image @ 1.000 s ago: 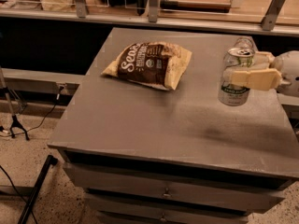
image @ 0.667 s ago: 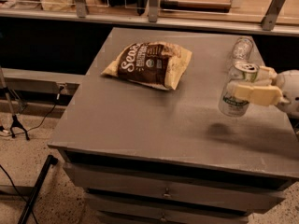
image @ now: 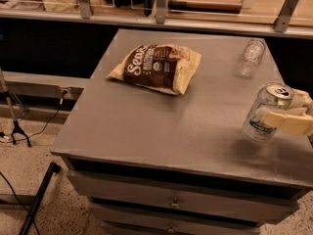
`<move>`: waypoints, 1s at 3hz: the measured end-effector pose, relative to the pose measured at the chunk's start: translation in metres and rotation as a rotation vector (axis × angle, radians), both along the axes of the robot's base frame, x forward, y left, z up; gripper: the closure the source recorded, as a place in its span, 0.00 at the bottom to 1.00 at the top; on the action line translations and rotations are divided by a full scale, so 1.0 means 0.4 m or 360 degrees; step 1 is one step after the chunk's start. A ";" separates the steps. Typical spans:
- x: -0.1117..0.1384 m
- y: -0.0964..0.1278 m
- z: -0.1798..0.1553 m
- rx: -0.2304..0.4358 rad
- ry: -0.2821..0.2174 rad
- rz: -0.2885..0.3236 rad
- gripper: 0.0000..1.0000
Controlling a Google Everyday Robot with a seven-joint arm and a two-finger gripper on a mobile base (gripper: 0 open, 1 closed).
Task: Place 7up can upright
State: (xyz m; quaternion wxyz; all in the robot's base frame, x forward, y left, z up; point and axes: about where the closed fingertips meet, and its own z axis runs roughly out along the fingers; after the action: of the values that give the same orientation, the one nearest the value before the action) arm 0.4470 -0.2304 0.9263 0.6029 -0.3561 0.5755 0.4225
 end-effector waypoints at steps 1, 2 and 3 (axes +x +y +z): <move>0.001 0.006 0.003 -0.0001 -0.0001 0.0007 0.60; 0.001 0.012 0.005 -0.0002 -0.0003 0.0014 0.37; 0.002 0.019 0.007 -0.0003 -0.0005 0.0021 0.13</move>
Offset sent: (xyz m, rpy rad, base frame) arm 0.0004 0.0026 0.0010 -0.0006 -0.0007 0.0044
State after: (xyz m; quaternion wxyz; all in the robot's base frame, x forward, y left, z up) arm 0.4479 -0.2230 0.9292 0.6007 -0.3611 0.5725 0.4254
